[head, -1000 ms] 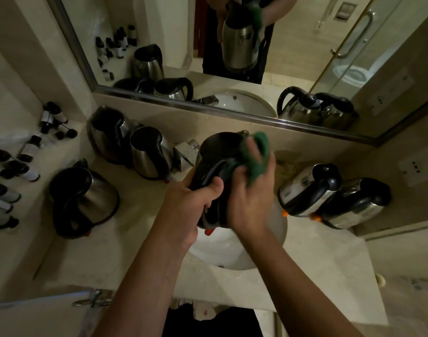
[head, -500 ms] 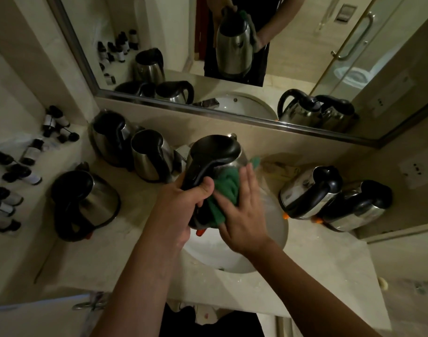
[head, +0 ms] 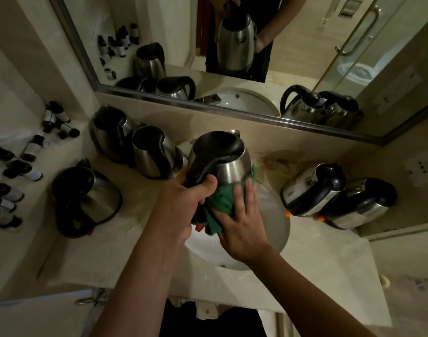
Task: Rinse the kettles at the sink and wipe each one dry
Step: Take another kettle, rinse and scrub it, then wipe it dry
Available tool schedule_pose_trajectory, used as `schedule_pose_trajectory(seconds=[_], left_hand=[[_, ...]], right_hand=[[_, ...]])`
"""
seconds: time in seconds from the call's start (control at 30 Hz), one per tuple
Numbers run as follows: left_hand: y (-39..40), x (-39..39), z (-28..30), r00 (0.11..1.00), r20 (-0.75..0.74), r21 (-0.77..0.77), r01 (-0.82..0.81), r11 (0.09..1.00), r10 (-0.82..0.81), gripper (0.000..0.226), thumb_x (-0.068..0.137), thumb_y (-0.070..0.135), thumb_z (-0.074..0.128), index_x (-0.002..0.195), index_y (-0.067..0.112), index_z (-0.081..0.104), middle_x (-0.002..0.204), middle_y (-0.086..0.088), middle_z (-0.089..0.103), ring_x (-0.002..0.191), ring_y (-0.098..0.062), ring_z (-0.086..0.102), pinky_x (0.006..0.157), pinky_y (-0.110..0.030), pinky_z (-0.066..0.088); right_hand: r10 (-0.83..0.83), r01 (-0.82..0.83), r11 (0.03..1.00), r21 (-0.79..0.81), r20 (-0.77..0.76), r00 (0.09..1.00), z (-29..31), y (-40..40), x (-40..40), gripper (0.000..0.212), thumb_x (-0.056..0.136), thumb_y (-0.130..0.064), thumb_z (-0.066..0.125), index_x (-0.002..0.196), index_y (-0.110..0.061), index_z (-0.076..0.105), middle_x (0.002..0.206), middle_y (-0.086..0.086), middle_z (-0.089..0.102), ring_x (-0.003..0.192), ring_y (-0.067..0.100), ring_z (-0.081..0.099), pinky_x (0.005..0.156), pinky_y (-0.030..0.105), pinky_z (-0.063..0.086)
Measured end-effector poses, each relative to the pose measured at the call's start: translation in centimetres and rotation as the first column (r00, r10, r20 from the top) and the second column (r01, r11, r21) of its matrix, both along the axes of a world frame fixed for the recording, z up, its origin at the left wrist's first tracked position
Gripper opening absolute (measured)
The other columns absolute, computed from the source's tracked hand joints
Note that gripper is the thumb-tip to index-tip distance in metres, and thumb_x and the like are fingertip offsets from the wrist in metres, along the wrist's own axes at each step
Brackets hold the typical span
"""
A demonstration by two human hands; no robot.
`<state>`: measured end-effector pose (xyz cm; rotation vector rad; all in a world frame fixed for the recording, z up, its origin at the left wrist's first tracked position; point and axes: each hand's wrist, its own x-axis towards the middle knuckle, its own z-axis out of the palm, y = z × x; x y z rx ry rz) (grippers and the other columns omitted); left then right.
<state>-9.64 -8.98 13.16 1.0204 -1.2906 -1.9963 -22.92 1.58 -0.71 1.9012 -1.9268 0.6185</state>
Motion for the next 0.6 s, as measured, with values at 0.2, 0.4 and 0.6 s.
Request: schedule_pose_trajectory(seconds=[0.2,0.4,0.6], left_hand=[[-0.5,0.5,-0.3,1.000,0.000,-0.030,0.028,0.999,-0.028,0.029,0.088,0.017,0.069,0.060,0.025,0.069,0.047,0.008,0.042,0.051,-0.009,0.047,0.054,-0.025,0.046],[-0.4,1.2,0.1,0.992,0.015,-0.112,0.129,0.985,-0.129,0.021,0.080,0.024,0.075,0.060,0.026,0.069,0.049,0.008,0.042,0.050,-0.008,0.045,0.053,-0.022,0.044],[0.3,1.8,1.4,0.969,-0.018,-0.122,0.243,0.962,-0.247,0.032,0.079,0.028,0.062,0.048,0.032,0.067,0.046,0.015,0.051,0.051,-0.002,0.055,0.068,-0.031,0.039]], right_hand=[[-0.149,0.206,0.978,0.037,0.817,0.557,1.4,-0.5,1.0,0.063,0.104,-0.049,0.037,0.162,-0.032,0.020,0.167,0.016,0.025,0.148,0.029,0.038,0.119,0.041,0.038],[-0.196,0.159,0.964,0.212,0.974,-0.111,10.9,-5.8,-5.4,0.056,0.101,-0.060,0.041,0.118,-0.016,0.071,0.116,0.013,0.074,0.112,0.032,0.069,0.110,0.053,0.046],[-0.172,-0.061,0.985,0.162,0.886,-0.431,10.4,-5.8,-8.5,0.033,0.102,-0.020,0.049,0.084,-0.013,0.076,0.079,0.004,0.073,0.074,0.017,0.071,0.077,0.033,0.056]])
